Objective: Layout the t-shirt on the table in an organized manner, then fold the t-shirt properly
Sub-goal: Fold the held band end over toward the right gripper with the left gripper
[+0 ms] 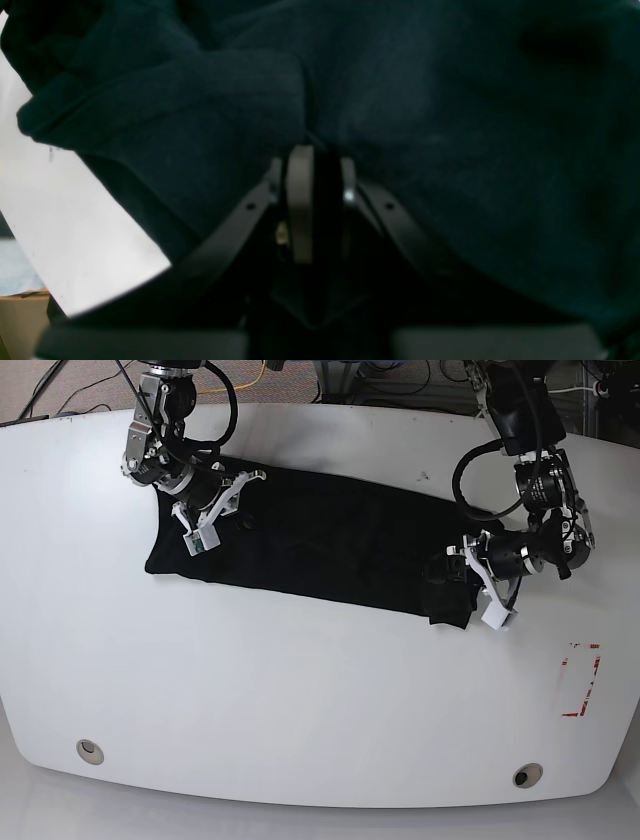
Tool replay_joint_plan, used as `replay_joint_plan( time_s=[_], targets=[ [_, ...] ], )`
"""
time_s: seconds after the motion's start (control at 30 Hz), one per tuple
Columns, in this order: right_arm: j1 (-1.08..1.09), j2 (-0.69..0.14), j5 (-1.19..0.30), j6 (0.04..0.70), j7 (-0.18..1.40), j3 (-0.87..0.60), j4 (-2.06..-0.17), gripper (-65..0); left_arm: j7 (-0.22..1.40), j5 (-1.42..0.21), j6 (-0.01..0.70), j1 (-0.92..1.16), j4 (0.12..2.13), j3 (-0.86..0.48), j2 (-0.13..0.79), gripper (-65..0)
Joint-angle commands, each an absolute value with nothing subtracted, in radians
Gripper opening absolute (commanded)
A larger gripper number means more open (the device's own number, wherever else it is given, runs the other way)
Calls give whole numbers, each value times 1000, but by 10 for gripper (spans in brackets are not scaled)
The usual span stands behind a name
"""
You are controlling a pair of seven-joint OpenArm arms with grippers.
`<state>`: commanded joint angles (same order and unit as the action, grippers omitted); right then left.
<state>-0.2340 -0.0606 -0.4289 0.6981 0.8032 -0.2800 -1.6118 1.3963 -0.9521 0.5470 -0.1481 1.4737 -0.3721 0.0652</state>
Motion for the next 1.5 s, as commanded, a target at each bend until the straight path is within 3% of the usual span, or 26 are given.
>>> replay_joint_plan(
  time_s=[1.13, 1.3, 1.5],
  targets=[
    [-229, -64, -429, 698, 805, -278, -1612, -587, 1396, -858, 545, -139, 1477, -308, -27, -650],
    [-228, -64, -429, 698, 805, -278, -1610, -587, 1396, -822, 515, -139, 1481, -306, -27, -544],
    [-226, -64, -429, 698, 805, -278, -1607, -587, 1396, -825, 349, -142, 1483, -280, -28, -436]
  ],
)
